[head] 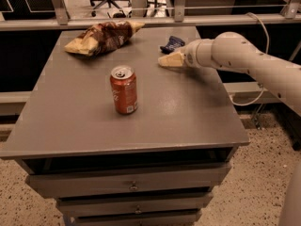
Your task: Move rxbar blueberry near coke can
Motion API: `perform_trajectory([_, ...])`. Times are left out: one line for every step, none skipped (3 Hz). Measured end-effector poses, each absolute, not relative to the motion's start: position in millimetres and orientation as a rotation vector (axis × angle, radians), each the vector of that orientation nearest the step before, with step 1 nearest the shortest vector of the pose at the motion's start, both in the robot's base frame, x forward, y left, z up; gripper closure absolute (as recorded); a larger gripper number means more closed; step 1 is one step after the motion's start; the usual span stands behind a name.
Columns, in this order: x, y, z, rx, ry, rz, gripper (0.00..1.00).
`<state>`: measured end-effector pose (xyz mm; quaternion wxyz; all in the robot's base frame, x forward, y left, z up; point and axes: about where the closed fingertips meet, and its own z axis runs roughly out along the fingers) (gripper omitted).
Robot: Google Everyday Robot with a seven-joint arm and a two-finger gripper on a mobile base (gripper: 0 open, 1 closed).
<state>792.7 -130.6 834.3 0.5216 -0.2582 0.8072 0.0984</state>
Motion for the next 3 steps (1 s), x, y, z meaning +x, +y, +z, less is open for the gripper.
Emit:
perform_trajectory([792.7, -130.6, 835.3, -0.619, 1.934, 0.236, 1.0])
perform_trajectory([792.6, -130.7, 835.4, -0.619, 1.934, 0.236, 1.0])
perform_trajectory([792.6, -130.7, 835.4, -0.619, 1.934, 0.236, 1.0])
